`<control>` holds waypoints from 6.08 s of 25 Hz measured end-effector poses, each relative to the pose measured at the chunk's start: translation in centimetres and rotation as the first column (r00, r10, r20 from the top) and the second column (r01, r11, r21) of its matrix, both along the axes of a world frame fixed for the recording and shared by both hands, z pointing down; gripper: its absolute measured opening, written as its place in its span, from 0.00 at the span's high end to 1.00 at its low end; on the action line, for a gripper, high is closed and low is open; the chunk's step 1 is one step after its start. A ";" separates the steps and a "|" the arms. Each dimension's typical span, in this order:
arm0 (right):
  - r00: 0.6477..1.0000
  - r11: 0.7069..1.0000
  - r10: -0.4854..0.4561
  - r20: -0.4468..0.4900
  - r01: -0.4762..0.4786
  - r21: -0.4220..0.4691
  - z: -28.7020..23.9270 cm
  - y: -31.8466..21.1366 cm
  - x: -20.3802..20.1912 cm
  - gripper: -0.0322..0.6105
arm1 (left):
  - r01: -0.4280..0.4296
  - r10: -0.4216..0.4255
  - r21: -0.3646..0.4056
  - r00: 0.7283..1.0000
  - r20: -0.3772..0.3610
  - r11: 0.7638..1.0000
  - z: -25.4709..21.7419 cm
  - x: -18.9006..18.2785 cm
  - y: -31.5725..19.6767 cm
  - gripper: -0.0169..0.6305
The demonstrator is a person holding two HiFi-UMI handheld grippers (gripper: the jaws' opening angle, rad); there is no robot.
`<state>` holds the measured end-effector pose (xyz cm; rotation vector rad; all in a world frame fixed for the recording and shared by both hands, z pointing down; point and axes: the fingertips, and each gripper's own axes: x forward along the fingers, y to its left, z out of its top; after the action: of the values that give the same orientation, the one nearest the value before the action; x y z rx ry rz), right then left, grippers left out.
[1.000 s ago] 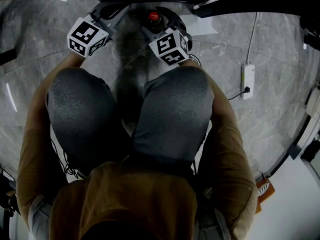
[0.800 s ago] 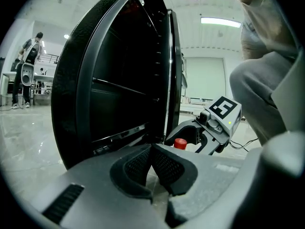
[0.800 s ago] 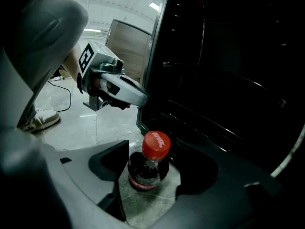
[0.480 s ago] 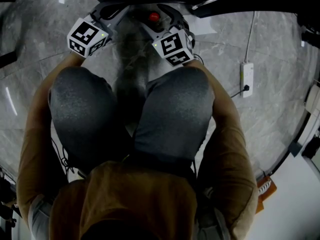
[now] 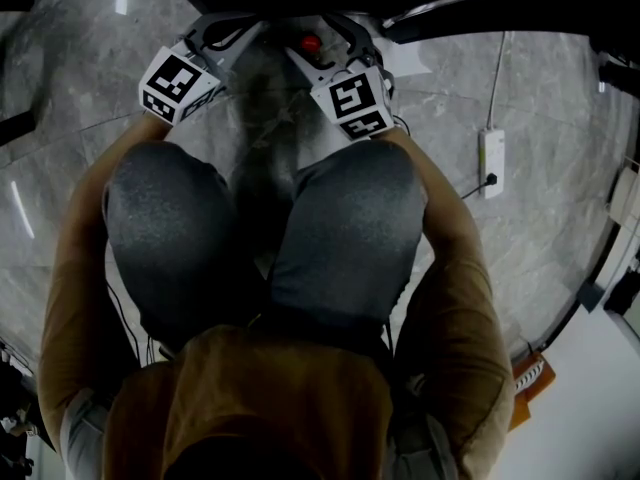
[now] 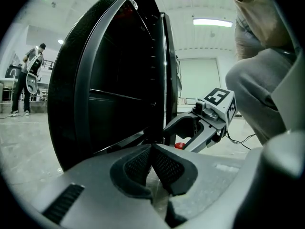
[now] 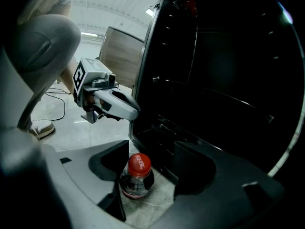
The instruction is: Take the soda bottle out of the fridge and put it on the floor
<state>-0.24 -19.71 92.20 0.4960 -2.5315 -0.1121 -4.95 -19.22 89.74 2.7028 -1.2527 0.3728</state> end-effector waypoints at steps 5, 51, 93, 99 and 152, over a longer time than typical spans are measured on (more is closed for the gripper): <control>0.999 1.000 0.003 0.032 -0.004 0.017 -1.2 -0.4 -0.5 0.50 | 0.009 -0.009 0.012 1.000 -0.012 1.000 -0.6 -0.7 -0.3 0.98; 0.990 0.989 0.139 0.026 -0.141 0.052 -19.5 -2.3 -3.5 0.95 | -0.110 0.115 0.090 0.992 -0.043 0.990 -17.2 2.6 1.9 0.98; 0.961 0.961 0.276 -0.027 -0.276 -0.021 -60.5 5.8 7.8 0.95 | 0.117 -0.117 0.019 0.993 -0.024 0.993 -59.9 3.5 7.2 0.98; 0.951 0.951 0.309 -0.001 -0.309 -0.022 -66.7 4.3 10.4 0.95 | 0.091 -0.089 0.044 0.995 -0.034 0.995 -66.5 6.7 5.3 0.98; 0.855 0.892 0.375 0.358 -0.438 0.111 -100.3 9.5 13.8 0.95 | 0.272 -0.222 0.335 0.958 -0.180 0.902 -101.5 0.1 13.9 0.98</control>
<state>13.51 -10.20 -8.07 1.2125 -2.6779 -0.1188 -4.84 -5.33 -11.81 2.7337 -1.7415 -0.0833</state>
